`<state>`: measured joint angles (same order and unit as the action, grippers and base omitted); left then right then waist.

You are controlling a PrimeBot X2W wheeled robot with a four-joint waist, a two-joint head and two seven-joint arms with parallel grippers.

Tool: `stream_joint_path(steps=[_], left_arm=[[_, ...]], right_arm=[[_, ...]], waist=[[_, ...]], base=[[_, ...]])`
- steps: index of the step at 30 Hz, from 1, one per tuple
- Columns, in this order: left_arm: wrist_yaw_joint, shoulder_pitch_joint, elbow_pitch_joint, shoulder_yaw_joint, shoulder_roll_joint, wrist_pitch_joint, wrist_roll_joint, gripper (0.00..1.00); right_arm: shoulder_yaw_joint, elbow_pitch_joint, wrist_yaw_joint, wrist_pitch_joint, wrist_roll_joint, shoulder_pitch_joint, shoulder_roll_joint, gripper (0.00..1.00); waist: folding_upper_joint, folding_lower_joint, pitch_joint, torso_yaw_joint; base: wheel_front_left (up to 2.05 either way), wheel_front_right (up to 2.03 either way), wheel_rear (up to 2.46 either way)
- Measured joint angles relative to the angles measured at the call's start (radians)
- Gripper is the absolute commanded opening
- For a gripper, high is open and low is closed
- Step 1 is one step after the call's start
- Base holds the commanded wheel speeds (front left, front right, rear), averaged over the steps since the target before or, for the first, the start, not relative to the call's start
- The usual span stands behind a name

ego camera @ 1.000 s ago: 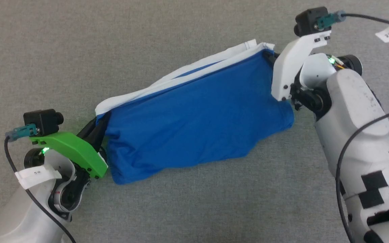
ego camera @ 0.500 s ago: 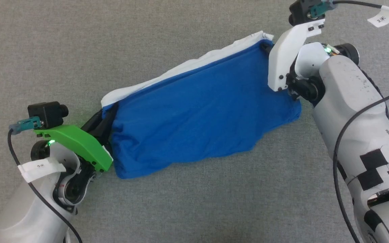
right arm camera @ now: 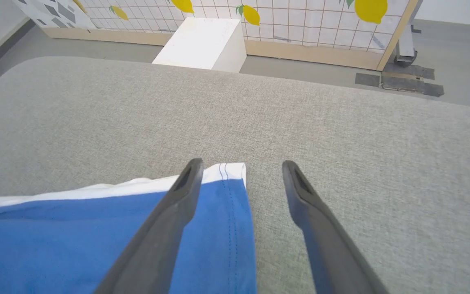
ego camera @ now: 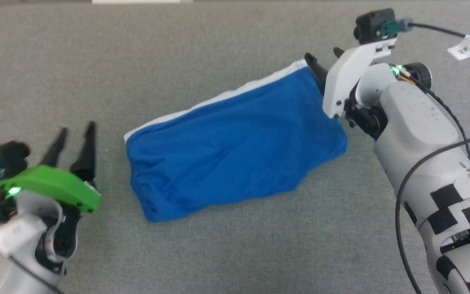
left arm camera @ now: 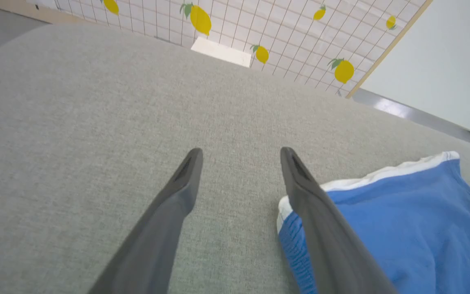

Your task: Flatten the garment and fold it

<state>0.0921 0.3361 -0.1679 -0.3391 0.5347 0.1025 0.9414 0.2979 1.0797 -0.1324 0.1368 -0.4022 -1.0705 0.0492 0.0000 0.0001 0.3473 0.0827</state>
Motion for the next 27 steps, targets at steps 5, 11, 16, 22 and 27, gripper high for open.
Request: stream_joint_path(steps=[5, 11, 16, 22, 27], left_arm=[[0.073, -0.079, 0.075, 0.003, 0.029, 0.140, -0.184, 1.00], [0.093, -0.192, 0.167, 0.053, -0.021, 0.155, -0.361, 1.00], [0.067, -0.268, 0.175, 0.101, -0.084, 0.155, -0.402, 1.00], [0.007, -0.274, 0.152, 0.132, -0.125, 0.155, -0.423, 1.00], [-0.031, -0.268, 0.128, 0.134, -0.137, 0.155, -0.431, 1.00]], right_arm=[[0.005, 0.080, 0.000, 0.029, 0.119, 0.010, 0.000, 1.00], [0.062, 0.099, 0.000, 0.193, 0.155, 0.091, 0.001, 1.00], [0.083, 0.060, 0.000, 0.247, 0.156, 0.154, 0.000, 1.00], [0.055, 0.043, 0.000, 0.291, 0.241, 0.184, 0.000, 1.00], [0.027, 0.006, 0.000, 0.381, 0.272, 0.184, 0.000, 0.24]], waist=[[0.0000, 0.0000, -0.069, -0.008], [0.0000, -0.0001, -0.137, -0.009], [0.0000, -0.0001, -0.152, 0.006], [0.0000, -0.0001, -0.124, 0.027], [0.0000, -0.0001, -0.101, 0.045]], base=[[0.00, 0.00, 0.00], [0.00, 0.00, 0.00], [0.00, 0.00, 0.00], [0.00, 0.00, 0.00], [0.00, 0.00, 0.00]])
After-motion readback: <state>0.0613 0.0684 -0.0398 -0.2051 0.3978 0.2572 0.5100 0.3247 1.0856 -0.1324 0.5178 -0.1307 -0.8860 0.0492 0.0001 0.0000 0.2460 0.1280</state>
